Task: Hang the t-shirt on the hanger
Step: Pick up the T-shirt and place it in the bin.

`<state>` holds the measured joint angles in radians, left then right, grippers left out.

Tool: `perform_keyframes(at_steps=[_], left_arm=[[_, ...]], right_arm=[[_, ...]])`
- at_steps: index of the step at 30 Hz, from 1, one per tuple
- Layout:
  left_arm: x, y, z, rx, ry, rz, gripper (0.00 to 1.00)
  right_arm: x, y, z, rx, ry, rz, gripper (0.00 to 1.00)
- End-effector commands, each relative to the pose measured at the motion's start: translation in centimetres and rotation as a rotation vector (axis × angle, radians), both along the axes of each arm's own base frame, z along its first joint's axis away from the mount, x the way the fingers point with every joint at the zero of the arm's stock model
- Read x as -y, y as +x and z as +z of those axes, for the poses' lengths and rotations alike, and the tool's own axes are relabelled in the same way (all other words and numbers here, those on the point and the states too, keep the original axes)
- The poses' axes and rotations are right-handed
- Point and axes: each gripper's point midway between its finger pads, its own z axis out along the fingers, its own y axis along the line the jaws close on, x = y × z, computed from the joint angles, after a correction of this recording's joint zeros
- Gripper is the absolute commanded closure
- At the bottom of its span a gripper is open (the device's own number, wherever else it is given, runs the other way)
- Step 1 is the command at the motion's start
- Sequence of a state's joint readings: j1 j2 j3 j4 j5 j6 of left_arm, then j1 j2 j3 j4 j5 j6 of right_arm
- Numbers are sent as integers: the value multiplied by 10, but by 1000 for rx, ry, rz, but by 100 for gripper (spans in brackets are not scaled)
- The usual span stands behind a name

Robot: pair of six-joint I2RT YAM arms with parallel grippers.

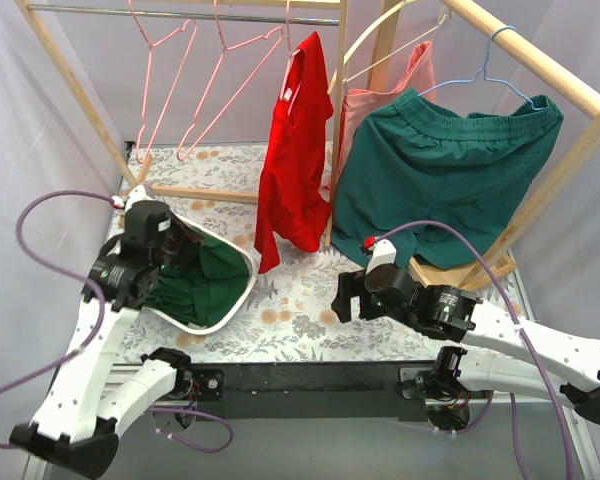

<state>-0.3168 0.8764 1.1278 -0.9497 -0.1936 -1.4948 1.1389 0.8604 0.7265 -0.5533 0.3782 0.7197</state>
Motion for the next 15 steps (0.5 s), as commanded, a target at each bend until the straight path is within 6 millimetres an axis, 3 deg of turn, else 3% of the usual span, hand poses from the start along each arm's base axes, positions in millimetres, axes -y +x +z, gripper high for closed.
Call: perform_keyframes(at_steps=[1,3,4,6,9,10,13,14,15], left_arm=[[18,-31,92,349,-79,-209,100],[25,-43,135,513,-122,-274,100],[27,-44,146,543,-123,-289,100],[35,-50,167,591,-128,-354,100],[45,-49,179,605,-134,-417,100],[50,-49,181,604,-142,-441,100],[53,-53,192,618,-142,-469,100],[55,-51,191,602,-139,-478,100],[55,-51,192,602,-135,-485,100]], right_arm=[[-29,17,87,156,145,60,2],[-40,19,113,196,186,97,2],[-46,20,143,249,227,131,2],[-62,21,171,297,292,182,2],[-96,12,218,387,418,338,2],[-108,3,225,385,452,410,2],[-147,2,230,374,475,492,4],[-168,-1,218,349,449,522,4],[-178,-3,229,375,454,539,4]])
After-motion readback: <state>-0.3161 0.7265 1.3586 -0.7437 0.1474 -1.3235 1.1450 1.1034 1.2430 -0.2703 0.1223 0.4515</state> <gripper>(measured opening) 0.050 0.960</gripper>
